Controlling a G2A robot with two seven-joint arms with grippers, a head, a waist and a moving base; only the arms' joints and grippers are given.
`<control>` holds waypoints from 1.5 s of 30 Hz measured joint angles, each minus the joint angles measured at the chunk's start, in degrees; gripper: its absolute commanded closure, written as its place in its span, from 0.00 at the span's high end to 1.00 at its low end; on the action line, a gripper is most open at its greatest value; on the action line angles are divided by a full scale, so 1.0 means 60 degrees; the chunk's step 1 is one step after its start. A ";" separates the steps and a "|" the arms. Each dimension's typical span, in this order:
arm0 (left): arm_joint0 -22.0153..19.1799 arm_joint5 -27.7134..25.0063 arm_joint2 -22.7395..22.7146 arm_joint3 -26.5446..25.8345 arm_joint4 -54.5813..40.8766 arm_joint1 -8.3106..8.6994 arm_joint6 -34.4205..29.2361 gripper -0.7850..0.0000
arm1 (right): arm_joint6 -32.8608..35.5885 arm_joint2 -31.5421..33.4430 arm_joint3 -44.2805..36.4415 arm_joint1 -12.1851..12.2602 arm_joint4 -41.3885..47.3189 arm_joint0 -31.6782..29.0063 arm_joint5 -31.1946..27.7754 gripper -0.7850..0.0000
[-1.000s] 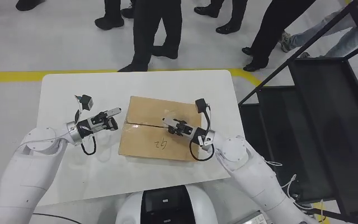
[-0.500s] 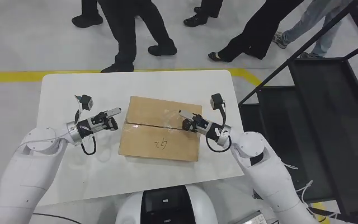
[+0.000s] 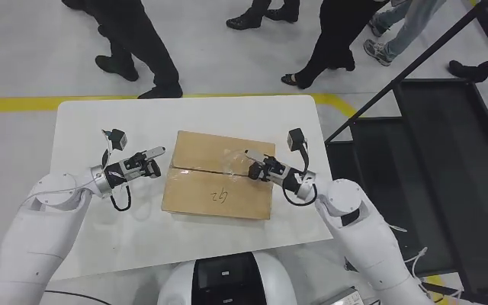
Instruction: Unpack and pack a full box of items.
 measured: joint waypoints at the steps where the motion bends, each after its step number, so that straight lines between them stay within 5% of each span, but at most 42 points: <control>1: 0.0000 0.0000 0.0000 0.0000 0.0000 0.0000 0.0000 1.00 | 0.0046 -0.0197 0.0214 -0.0037 0.0105 0.0157 -0.0081 1.00; 13: 0.0000 0.0000 0.0000 0.0000 0.0000 0.0000 0.0000 1.00 | -0.0122 -0.1812 0.2214 -0.0431 0.0202 0.1891 -0.0751 1.00; 35: 0.0041 -0.0004 -0.0046 0.0002 -0.0017 0.0001 0.0080 1.00 | 0.0300 -0.4089 0.3782 -0.1243 0.0445 0.3941 -0.1448 1.00; 45: 0.1654 -0.1205 -0.1932 -0.0309 -0.0554 0.0246 0.2073 1.00 | 0.0059 -0.3876 0.3622 -0.1291 0.0410 0.3837 -0.1933 1.00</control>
